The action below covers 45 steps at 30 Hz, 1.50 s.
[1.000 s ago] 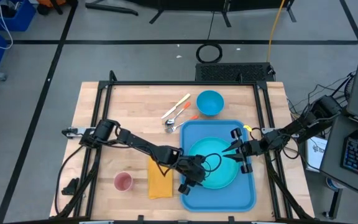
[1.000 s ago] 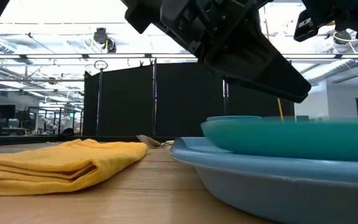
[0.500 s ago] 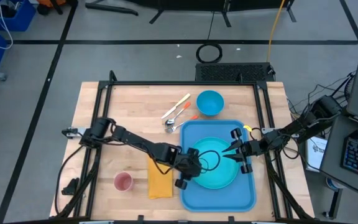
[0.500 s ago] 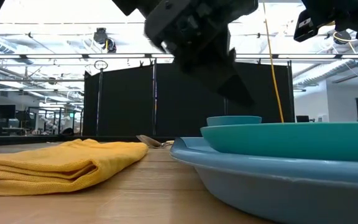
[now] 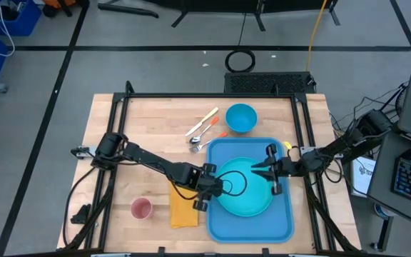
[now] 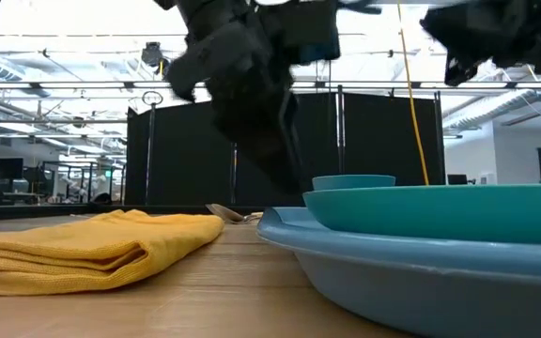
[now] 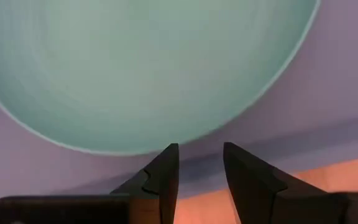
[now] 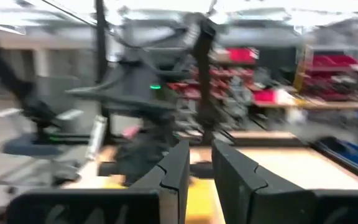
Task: Set up tray
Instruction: Put the light blue plate on the blue tray, then put the blue bowl on top of the light blue plate on the blue tray
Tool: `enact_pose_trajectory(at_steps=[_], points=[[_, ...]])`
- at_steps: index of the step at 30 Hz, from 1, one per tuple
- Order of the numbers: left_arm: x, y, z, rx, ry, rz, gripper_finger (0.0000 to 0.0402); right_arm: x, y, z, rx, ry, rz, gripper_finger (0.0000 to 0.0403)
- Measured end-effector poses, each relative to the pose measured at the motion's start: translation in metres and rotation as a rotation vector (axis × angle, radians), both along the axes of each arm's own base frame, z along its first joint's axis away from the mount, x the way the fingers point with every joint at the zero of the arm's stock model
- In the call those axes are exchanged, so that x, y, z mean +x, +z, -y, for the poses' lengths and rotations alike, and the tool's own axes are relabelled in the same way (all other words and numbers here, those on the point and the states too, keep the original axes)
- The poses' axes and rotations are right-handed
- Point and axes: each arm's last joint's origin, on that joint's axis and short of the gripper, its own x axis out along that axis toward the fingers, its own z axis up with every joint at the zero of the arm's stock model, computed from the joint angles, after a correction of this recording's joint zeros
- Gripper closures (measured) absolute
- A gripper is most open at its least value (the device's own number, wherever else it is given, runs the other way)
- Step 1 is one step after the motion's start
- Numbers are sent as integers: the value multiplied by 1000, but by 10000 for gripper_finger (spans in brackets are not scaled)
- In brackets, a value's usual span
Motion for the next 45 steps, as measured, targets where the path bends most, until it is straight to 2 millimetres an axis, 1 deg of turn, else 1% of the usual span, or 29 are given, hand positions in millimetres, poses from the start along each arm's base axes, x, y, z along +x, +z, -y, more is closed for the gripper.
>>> enact_pose_trajectory(at_steps=[2,5,9,11,15,18,21,24,26,29,31,35,39,41,43,45], points=[[-2,-4,2,2,-3,31,286,1,-3,2,3,-32,-32,344],[-6,0,4,-29,-12,132,322,2,-5,5,37,-61,-49,344],[-21,4,3,-83,-33,198,378,4,-8,8,59,-81,-79,344],[-32,9,0,-104,-27,231,395,5,-10,10,70,-111,-101,344],[-58,28,-9,-138,18,346,385,12,-13,11,63,-162,-190,344],[-80,39,-16,-169,42,468,382,23,-9,10,41,-186,-277,344],[-105,50,-20,-193,55,629,393,36,-1,9,1,-215,-390,344],[-131,52,-27,-213,66,739,397,45,8,8,-17,-236,-494,344],[-146,55,-32,-241,69,817,389,47,10,10,-29,-255,-565,344],[-165,56,-39,-279,83,909,377,51,15,16,-34,-291,-616,344],[-177,53,-44,-289,88,925,375,54,21,23,-31,-321,-642,344],[-191,52,-49,-318,105,966,383,62,31,43,-1,-313,-738,343],[-194,53,-50,-322,110,976,397,66,36,64,11,-323,-810,343],[-194,54,-50,-324,109,982,397,67,38,74,26,-344,-846,342],[-194,54,-50,-323,108,982,390,66,38,84,39,-364,-892,332],[-194,54,-50,-322,109,986,379,66,36,92,26,-391,-937,311]])
